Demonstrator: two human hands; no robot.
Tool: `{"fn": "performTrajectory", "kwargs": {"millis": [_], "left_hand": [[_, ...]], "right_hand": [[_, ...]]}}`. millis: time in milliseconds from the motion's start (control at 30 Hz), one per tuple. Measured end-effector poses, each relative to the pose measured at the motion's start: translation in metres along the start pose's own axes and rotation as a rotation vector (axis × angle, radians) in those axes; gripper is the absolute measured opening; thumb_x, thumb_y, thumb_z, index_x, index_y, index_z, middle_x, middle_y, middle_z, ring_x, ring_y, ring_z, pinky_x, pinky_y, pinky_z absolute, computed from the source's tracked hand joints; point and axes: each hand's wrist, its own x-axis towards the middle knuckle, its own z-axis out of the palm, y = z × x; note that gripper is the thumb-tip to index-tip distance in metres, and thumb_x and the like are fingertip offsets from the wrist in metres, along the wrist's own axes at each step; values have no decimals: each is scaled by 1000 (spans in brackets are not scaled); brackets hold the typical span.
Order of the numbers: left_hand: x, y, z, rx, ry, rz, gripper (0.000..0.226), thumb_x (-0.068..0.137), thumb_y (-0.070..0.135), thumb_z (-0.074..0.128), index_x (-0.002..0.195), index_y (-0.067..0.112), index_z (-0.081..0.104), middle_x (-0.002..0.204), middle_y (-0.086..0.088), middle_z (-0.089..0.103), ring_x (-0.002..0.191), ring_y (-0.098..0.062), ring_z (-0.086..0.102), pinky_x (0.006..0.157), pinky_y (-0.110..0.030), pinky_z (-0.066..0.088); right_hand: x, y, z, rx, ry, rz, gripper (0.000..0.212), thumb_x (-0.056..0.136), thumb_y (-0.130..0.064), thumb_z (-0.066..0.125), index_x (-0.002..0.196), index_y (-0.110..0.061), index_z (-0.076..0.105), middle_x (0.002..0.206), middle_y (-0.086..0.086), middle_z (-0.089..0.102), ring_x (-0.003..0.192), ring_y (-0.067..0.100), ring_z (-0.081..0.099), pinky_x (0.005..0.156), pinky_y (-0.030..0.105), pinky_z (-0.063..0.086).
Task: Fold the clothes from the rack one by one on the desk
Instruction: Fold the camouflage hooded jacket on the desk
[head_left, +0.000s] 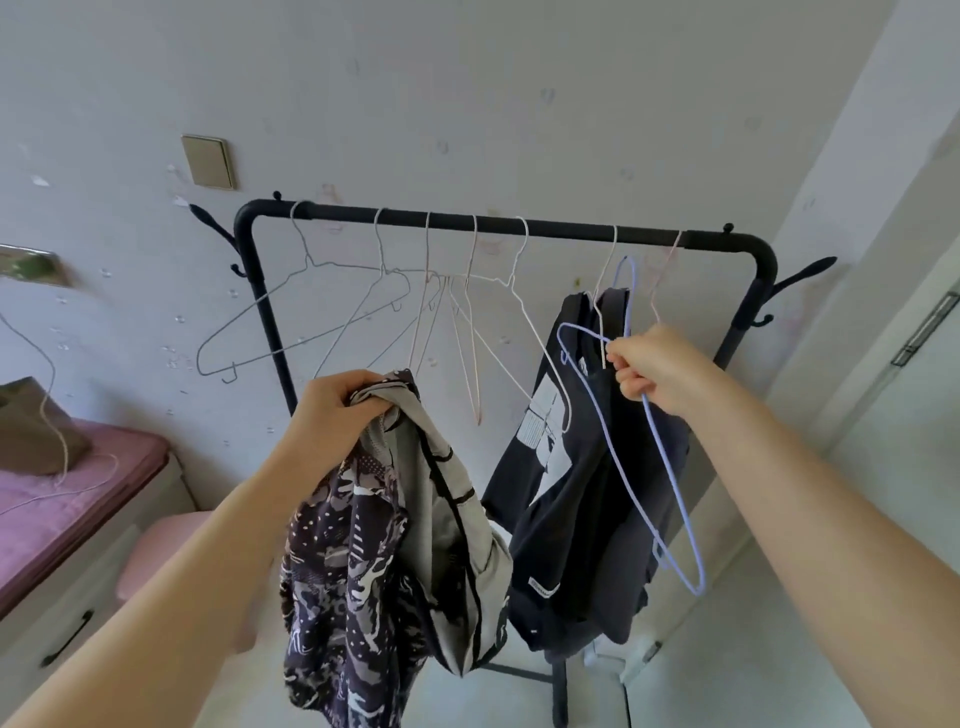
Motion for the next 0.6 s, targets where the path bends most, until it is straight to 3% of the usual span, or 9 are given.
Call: {"fn": "performTrajectory", "kwargs": {"millis": [200,433,600], "left_hand": [[12,0,1,-10,132,-41,54,87,2,63,61,49,69,66,22,68,63,8,61,67,-19,46],[21,-1,4,3,203,-72,51,86,2,64,67,48,71,74,14,72,81,-13,68,80,-32,55],[26,2,5,22,244,-72,39,86,1,64,72,37,72,79,6,73,86,-19,68,87,-40,55]], "right_hand": [[65,-32,24,90,13,-39,13,92,8,39,88,1,49,69,14,48,48,15,39,35,16,40],[117,-56,48,59,-1,-82,22,93,9,38,110,1,49,73,14,53,49,14,44,40,22,44],[138,-55,54,-6,3,-110,20,90,13,37,98,1,50,75,16,50,53,20,46,63,36,50]]}}
